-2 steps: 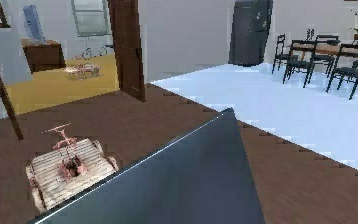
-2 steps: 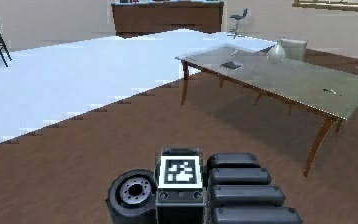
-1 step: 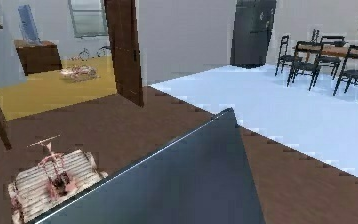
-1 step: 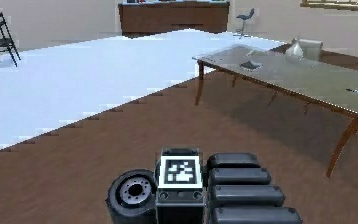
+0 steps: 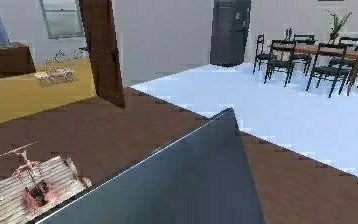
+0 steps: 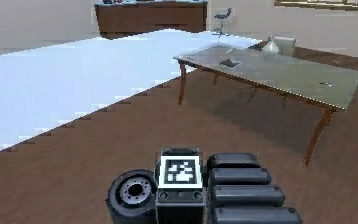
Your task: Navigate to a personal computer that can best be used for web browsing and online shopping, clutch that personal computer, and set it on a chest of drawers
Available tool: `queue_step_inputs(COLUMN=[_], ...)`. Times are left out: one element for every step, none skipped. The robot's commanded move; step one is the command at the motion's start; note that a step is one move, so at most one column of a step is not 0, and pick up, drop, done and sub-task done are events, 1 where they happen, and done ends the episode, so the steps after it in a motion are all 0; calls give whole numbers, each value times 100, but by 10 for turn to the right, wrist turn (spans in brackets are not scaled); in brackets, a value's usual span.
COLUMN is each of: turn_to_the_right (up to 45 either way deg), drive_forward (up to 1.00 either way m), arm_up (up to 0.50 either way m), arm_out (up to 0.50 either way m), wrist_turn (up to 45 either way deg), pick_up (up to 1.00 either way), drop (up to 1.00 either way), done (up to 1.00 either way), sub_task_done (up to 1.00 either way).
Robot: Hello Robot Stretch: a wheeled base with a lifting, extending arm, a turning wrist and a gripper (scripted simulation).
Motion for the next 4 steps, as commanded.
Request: queue_step_inputs(turn_to_the_right=[0,0,-420,0], drive_forward=[85,50,0,15], arm_up=[0,0,0,0], arm_out=[0,0,0,0], wrist_turn=[0,0,0,0], pick_up=[0,0,0,0], drop=[0,0,0,0], done=[0,0,0,0], sub_task_done=[0,0,0,0])
